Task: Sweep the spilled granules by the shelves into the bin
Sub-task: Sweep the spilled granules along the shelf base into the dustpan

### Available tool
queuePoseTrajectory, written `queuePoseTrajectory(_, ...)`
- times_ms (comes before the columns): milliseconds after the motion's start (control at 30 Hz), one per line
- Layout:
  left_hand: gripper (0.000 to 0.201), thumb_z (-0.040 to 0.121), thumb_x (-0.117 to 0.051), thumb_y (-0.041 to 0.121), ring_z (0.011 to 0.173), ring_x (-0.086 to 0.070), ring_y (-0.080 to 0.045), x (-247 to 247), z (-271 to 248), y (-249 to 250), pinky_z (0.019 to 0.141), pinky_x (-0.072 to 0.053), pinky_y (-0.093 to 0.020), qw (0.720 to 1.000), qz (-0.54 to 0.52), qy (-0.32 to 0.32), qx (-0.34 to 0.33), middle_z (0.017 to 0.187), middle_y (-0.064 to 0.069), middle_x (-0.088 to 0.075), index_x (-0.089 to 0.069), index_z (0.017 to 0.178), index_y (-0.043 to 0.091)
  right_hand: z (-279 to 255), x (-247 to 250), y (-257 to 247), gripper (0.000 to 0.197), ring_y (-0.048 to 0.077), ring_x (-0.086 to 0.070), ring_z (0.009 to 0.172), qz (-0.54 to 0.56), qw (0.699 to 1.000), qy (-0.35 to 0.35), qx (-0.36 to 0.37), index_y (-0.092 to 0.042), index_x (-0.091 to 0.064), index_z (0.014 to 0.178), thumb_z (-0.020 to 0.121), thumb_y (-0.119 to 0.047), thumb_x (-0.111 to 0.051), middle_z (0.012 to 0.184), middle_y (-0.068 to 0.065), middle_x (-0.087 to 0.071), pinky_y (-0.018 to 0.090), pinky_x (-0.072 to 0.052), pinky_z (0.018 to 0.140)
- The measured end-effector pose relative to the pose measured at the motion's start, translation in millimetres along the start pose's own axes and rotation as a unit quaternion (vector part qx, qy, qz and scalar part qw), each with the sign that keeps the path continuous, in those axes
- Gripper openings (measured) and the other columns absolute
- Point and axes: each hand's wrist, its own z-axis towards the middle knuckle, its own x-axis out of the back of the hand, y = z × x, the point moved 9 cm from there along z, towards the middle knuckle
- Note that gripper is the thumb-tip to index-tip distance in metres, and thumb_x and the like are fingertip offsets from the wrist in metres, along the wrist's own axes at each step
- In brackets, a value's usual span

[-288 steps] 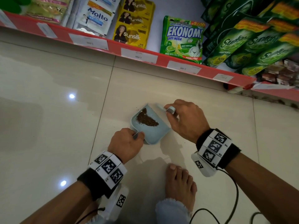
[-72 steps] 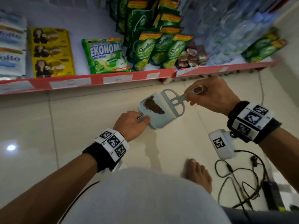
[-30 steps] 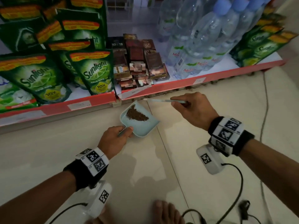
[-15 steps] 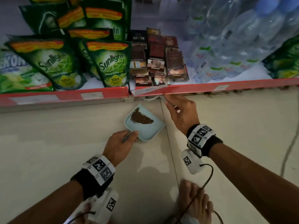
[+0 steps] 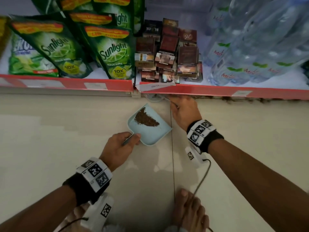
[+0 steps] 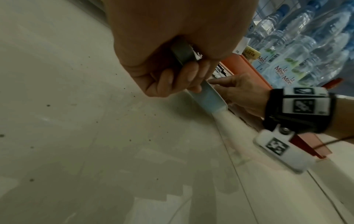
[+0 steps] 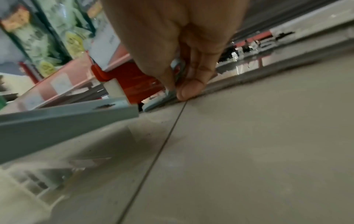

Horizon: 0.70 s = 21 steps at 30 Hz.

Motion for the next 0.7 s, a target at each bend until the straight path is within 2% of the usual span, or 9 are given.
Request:
queuePoseTrajectory(100,0.034,0.092,-0.060,0.042,0.040,-0.044,-0.005,-5.7,2.3,-3.6,0.056,-0.040,-0.027,1.000,-0.018,0.005,0.005,0.039,0.010,-0.050,-0.068,0.067,0.020,-23.3,13.1,20.3,0.040,0.039,-0.063,0.084,-0.071,0.997,-0.042,-0.007,-0.024,-0.065,0.125,0.091,-0.009,-0.049,0.091,0.019,-0.065,0.042,-0.053,0.073)
queuePoseTrajectory(167,0.035,0.092,-0.059,0.042,0.039,-0.044,-0.001,-13.6,3.2,-6.2,0.055,-0.039,-0.025,1.000,-0.015,-0.008,-0.002,0.039,0.011,-0.051,-0.067,0.067,0.020,-40.0,30.0,40.5,0.035,0.040,-0.063,0.080,-0.109,0.993,-0.048,-0.020,-0.022,-0.068,0.122,0.092,-0.011,-0.052,0.085,0.019,-0.064,0.042,-0.052,0.069)
queuePoseTrajectory(233,0.035,0.094,-0.059,0.040,0.040,-0.046,0.002,-18.9,1.9,-6.1,0.053,-0.038,-0.023,1.000,-0.013,-0.008,-0.018,0.041,0.015,-0.054,-0.066,0.066,0.020,-52.3,54.2,54.2,0.030,0.041,-0.062,0.075,-0.082,0.996,-0.020,-0.025,-0.018,-0.071,0.118,0.094,-0.011,-0.056,0.079,0.016,-0.063,0.043,-0.052,0.067)
queuePoseTrajectory(333,0.036,0.094,-0.058,0.040,0.043,-0.046,0.001,-23.6,2.8,-4.9,0.054,-0.038,-0.025,1.000,-0.010,0.001,-0.029,0.042,0.018,-0.054,-0.066,0.065,0.020,-57.5,77.8,54.6,0.026,0.037,-0.062,0.068,-0.039,0.999,0.023,-0.002,-0.013,-0.073,0.116,0.094,-0.009,-0.060,0.072,0.012,-0.061,0.044,-0.053,0.066)
queuePoseTrajectory(400,0.037,0.095,-0.057,0.039,0.046,-0.046,-0.006,-26.3,5.1,-3.6,0.056,-0.040,-0.028,0.999,-0.031,0.000,-0.031,0.042,0.016,-0.053,-0.065,0.065,0.019,-50.3,83.4,42.7,0.024,0.033,-0.066,0.070,-0.003,0.999,0.048,0.015,-0.012,-0.074,0.114,0.095,-0.010,-0.060,0.079,0.011,-0.068,0.042,-0.056,0.070)
queuePoseTrajectory(467,0.037,0.095,-0.057,0.039,0.047,-0.046,-0.009,-27.0,7.6,-2.0,0.055,-0.041,-0.030,0.998,-0.050,0.000,-0.030,0.042,0.015,-0.053,-0.066,0.066,0.018,-37.6,79.9,25.9,0.023,0.030,-0.071,0.079,0.041,0.997,0.064,0.023,-0.013,-0.074,0.113,0.094,-0.010,-0.062,0.097,0.009,-0.075,0.039,-0.058,0.077)
queuePoseTrajectory(567,0.036,0.095,-0.056,0.039,0.049,-0.050,-0.012,-25.4,10.7,-2.4,0.057,-0.043,-0.032,0.998,-0.060,0.011,-0.024,0.044,0.016,-0.056,-0.067,0.068,0.019,-18.2,61.5,-0.6,0.028,0.030,-0.072,0.091,0.066,0.997,0.046,0.018,-0.017,-0.072,0.118,0.092,-0.010,-0.063,0.110,0.007,-0.074,0.043,-0.057,0.087)
queuePoseTrajectory(700,0.037,0.095,-0.056,0.042,0.053,-0.054,-0.014,-28.5,15.5,-4.0,0.060,-0.045,-0.033,0.998,-0.058,0.017,-0.018,0.046,0.018,-0.058,-0.068,0.068,0.020,-7.4,27.7,-11.9,0.031,0.031,-0.061,0.113,-0.044,0.998,-0.034,-0.019,-0.022,-0.069,0.123,0.096,-0.024,-0.054,0.126,0.006,-0.067,0.040,-0.048,0.097)
